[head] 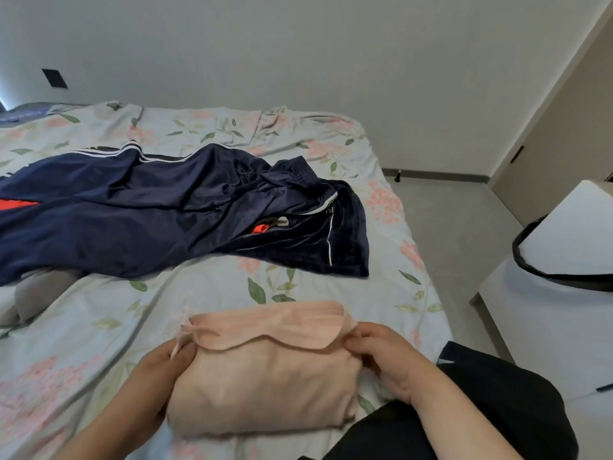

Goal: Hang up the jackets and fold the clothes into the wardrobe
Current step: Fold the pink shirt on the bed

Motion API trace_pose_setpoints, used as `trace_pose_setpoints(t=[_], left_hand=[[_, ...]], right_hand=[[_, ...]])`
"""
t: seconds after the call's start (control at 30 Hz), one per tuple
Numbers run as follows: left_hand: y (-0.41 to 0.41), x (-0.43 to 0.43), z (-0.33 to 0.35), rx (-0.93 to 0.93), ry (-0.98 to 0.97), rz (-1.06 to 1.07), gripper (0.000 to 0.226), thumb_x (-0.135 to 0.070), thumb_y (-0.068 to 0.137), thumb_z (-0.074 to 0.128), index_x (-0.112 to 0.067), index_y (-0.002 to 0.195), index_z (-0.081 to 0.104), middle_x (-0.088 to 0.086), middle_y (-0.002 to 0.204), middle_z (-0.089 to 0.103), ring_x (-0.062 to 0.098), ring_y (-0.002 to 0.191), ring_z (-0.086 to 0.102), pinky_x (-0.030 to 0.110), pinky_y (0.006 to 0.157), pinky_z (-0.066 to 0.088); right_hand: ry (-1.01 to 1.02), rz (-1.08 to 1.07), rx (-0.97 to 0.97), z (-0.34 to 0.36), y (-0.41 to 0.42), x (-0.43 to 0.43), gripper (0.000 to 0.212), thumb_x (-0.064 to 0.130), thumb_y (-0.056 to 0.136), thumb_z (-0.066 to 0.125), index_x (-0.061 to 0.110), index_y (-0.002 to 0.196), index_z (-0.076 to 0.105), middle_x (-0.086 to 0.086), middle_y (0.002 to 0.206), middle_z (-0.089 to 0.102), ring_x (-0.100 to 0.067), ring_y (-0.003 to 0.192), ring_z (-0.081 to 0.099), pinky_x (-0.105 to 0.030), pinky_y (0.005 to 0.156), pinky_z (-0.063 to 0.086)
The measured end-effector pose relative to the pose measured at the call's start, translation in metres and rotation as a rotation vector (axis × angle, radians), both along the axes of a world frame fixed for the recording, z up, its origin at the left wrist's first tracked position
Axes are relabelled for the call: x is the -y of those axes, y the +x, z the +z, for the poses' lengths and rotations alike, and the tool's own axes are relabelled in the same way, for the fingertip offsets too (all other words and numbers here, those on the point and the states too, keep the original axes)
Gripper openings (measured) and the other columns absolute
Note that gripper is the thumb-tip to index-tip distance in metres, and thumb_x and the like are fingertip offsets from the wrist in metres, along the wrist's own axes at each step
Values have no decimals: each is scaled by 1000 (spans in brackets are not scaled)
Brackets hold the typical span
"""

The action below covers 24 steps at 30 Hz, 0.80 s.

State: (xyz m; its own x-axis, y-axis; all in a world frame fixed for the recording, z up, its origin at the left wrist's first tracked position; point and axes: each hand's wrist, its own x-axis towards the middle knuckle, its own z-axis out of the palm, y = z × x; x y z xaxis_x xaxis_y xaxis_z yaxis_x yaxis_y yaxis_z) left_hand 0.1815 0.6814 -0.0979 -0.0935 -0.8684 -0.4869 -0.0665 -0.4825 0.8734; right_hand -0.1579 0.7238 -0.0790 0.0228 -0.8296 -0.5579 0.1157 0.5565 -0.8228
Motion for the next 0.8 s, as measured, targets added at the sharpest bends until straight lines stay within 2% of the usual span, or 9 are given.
trace_pose_setpoints(t=[0.1,0.17,0.23,0.27,0.37,0.43,0.53,0.63,0.8], left_hand=[[-17,13,-10,101,49,28,33,-30,99,54,-1,96,69,20,91,73,29,78,65,42,76,47],[-24,18,-16,145,55,-1,43,-41,93,57,0,99,68,19,95,72,27,81,63,42,81,48],[-28,19,-13,130,46,-44,52,-54,86,58,-6,104,70,15,101,73,28,93,67,47,92,49],[-26,20,-12,160,0,-87,55,-58,77,62,-8,99,71,13,95,74,27,90,68,47,88,50],[-24,24,-12,443,-169,-125,28,-45,60,69,-21,75,67,2,70,69,23,67,63,43,65,49],[-29,24,-14,438,-212,-56,10,-34,66,67,-28,64,60,-6,60,62,19,61,57,35,57,44],[-34,22,-21,408,-155,45,9,-17,84,69,-16,76,63,5,74,68,29,74,62,36,62,46],[-23,18,-28,270,-50,99,20,-22,90,64,-3,86,63,20,84,66,32,73,61,39,63,45],[3,-3,-36,103,64,68,24,-23,85,71,-13,105,63,10,83,72,28,68,64,36,57,48]], right_hand=[[138,-182,-87,-21,-3,14,27,2,90,50,14,90,74,-14,102,72,-29,96,64,-43,88,53],[230,-162,-173,-34,0,19,21,15,94,51,14,103,70,-12,105,72,-29,100,66,-45,89,57],[245,-135,-237,-41,4,25,22,32,96,54,19,102,70,-5,101,74,-24,97,68,-43,88,58],[226,-132,-258,-42,5,28,24,38,96,54,21,101,70,-1,99,75,-21,96,69,-39,88,57],[176,-187,-283,-41,8,36,32,46,96,52,21,98,71,-1,99,75,-20,95,68,-34,89,55],[190,-259,-242,-41,9,41,33,51,96,51,23,97,69,-2,98,75,-21,94,69,-34,85,56],[289,-264,-92,-36,9,43,42,57,94,53,19,103,68,-7,99,76,-27,94,71,-43,84,59],[404,-69,-13,-34,1,33,48,47,87,70,9,116,65,-13,104,75,-32,97,72,-49,89,57],[447,193,39,-29,-5,15,38,1,83,73,9,119,67,-9,115,72,-26,111,66,-43,97,54]])
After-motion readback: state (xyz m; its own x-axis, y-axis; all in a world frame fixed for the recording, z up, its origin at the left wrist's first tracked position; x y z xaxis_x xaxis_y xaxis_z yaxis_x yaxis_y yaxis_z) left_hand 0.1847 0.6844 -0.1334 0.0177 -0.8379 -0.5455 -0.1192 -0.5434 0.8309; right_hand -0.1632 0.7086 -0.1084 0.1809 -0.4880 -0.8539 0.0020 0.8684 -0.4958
